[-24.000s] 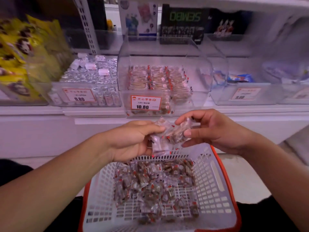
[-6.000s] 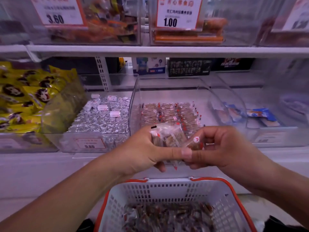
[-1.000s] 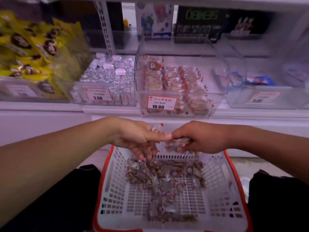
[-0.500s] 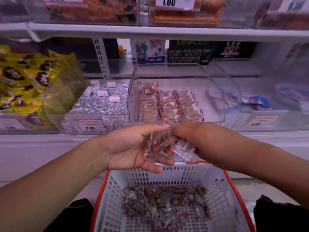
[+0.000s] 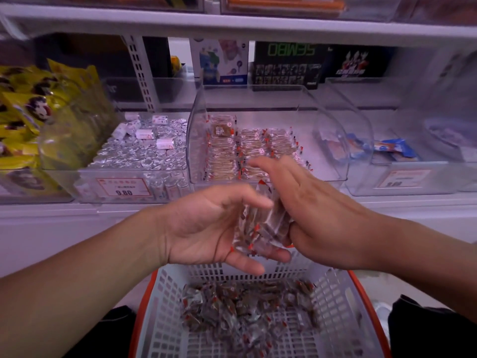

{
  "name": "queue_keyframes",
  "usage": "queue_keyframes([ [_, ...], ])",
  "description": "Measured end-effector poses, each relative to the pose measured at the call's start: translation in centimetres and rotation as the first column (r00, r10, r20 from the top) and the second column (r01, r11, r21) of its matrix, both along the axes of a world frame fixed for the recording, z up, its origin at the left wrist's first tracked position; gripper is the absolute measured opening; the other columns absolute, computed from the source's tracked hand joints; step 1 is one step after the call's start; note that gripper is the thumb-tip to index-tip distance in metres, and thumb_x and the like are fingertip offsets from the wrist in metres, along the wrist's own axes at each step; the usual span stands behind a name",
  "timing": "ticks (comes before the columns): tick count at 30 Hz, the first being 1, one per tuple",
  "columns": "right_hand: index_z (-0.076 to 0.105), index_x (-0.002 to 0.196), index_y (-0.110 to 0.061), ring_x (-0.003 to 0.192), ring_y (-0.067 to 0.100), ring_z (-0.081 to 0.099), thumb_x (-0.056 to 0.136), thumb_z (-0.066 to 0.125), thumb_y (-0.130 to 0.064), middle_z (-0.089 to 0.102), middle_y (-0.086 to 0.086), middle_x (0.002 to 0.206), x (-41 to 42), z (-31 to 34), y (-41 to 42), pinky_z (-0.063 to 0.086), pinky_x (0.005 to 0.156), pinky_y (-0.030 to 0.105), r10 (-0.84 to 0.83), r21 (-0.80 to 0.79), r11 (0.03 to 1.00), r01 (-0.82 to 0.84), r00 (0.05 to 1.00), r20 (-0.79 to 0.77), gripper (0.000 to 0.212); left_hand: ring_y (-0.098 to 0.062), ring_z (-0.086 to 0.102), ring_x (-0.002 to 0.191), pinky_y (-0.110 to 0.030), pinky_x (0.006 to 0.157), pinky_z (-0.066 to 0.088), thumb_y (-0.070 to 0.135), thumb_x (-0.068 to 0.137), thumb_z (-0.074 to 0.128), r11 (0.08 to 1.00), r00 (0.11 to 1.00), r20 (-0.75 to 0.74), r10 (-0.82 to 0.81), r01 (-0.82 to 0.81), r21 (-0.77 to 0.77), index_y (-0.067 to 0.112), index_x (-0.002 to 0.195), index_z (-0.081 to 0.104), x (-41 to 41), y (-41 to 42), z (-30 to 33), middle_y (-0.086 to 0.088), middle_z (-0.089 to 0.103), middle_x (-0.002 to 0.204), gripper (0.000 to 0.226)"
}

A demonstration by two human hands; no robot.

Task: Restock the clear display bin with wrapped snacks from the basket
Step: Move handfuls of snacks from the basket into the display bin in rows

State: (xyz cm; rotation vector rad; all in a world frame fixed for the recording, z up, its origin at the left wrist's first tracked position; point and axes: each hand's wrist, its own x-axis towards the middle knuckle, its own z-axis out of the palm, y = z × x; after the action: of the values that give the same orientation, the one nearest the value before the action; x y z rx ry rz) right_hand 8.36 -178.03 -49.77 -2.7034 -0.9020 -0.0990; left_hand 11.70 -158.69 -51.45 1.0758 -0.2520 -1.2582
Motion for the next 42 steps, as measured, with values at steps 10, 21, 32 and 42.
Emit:
queue_keyframes([
  [10,0.018,0.154,-0.032,0.134,-0.008,0.039,0.088,0.058,0.003,0.042,-0.017,0.149,-0.2,-1.0,-1.6,0.037,0.111,0.023,0.151,0.473,0.871,0.134,0.842,-0.517,0.084,-0.028,0.070,0.105,-0.029,0.065,0.060,0.001,0.079,0.070,0.980,0.970,0.170,0.173,-0.188,0.073,0.010,0.113,0.070,-0.2,-0.5,-0.8,-0.013,0.072,0.116,0.035],
  [21,0.032,0.152,-0.018,0.144,-0.001,0.027,0.095,0.062,-0.021,0.038,-0.008,0.154,0.8,-1.0,-1.2,0.021,0.118,0.020,0.150,0.239,0.964,-0.116,0.980,-0.130,0.065,-0.012,0.066,0.073,-0.022,0.054,0.054,-0.008,0.073,0.079,0.953,0.884,0.458,0.093,-0.212,0.215,0.009,0.100,0.073,-0.6,-0.2,0.0,-0.004,0.066,0.083,0.032],
  [32,0.070,0.101,-0.012,0.082,0.018,0.068,0.074,0.084,-0.008,0.073,0.008,0.093,2.5,1.3,0.6,0.056,0.078,0.042,0.171,0.520,0.853,0.047,0.916,-0.364,0.031,-0.014,0.071,0.071,-0.025,0.046,0.051,0.026,0.057,0.091,0.899,0.773,0.623,0.118,-0.350,0.264,0.017,0.122,0.052,0.5,2.2,3.2,-0.001,0.073,0.090,0.076],
  [42,0.070,0.088,-0.006,0.066,0.014,0.056,0.071,0.086,-0.022,0.068,0.008,0.080,19.5,-2.1,3.7,0.045,0.054,0.024,-0.346,0.376,0.714,0.590,0.765,-0.543,0.028,-0.026,0.063,0.062,-0.028,0.050,0.040,0.049,0.087,0.062,0.394,0.186,0.898,-0.399,-0.849,0.351,0.009,0.063,0.066,5.3,4.9,0.5,-0.007,0.061,0.059,0.047],
])
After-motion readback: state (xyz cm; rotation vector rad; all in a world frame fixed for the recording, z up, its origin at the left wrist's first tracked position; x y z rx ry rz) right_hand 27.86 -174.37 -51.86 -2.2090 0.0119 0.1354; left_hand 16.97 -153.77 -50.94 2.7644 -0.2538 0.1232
